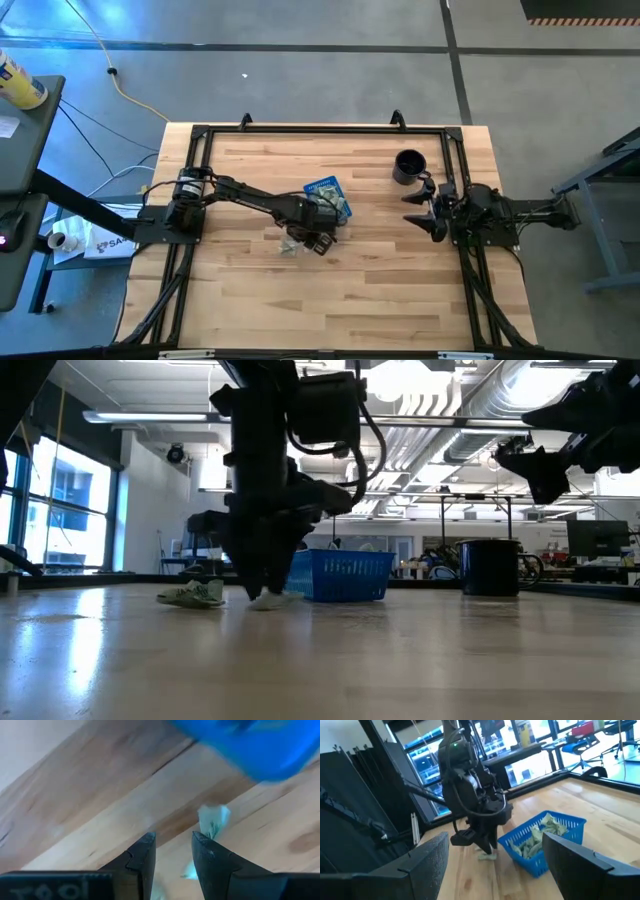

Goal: Pick and place Stevia / Truvia into bins
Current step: Put the stevia packet into the basket

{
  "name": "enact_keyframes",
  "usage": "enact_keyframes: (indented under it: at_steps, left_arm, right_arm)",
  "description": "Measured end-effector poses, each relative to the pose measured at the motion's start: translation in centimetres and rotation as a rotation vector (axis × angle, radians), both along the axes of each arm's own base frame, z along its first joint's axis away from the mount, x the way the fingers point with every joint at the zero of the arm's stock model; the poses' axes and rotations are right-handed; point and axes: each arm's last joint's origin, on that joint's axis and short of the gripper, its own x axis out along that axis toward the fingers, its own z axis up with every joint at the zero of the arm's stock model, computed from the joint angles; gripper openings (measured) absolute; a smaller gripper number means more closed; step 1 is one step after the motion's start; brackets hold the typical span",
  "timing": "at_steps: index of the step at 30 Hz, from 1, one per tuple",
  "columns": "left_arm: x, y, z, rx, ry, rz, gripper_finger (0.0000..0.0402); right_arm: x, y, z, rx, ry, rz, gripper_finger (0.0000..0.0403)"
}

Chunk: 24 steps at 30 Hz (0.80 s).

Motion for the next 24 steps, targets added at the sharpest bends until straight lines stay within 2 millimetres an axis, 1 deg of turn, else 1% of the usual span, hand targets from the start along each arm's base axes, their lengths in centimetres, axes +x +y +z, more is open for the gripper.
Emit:
enact_keyframes:
  at_steps: [4,8,12,17,21,24]
  left_arm:
    - [0.6,0.0,0.1,0.007,-0.060,-0.001,0.0161]
    - [0.5,0.0,0.2,0.003,-0.053,0.008,0.0161]
    - [0.7,-0.1,1.3,0.000,-0.031,0.002,0.0161]
    - [1.3,-0.7,2.3,-0.006,-0.070,-0.105,0.0161]
    - [1.3,-1.5,2.3,0.005,-0.088,-0.206,0.0161]
    - [1.6,-2.1,2.4,0.022,-0.119,-0.247,0.0161]
  right_arm:
    - [0.0,0.0,0.0,0.000,0.002,-0.001,0.0307]
    - [0.0,0.0,0.0,0.000,0.004,-0.001,0.0307]
    - [0.0,0.0,-0.1,0.000,0.007,0.000,0.0307]
    - [0.0,0.0,-0.1,0.000,0.008,-0.001,0.0307]
    - [0.0,0.0,-0.1,0.000,0.009,-0.001,0.0307]
    - [0.0,0.0,-0.1,0.000,0.009,-0.001,0.0307]
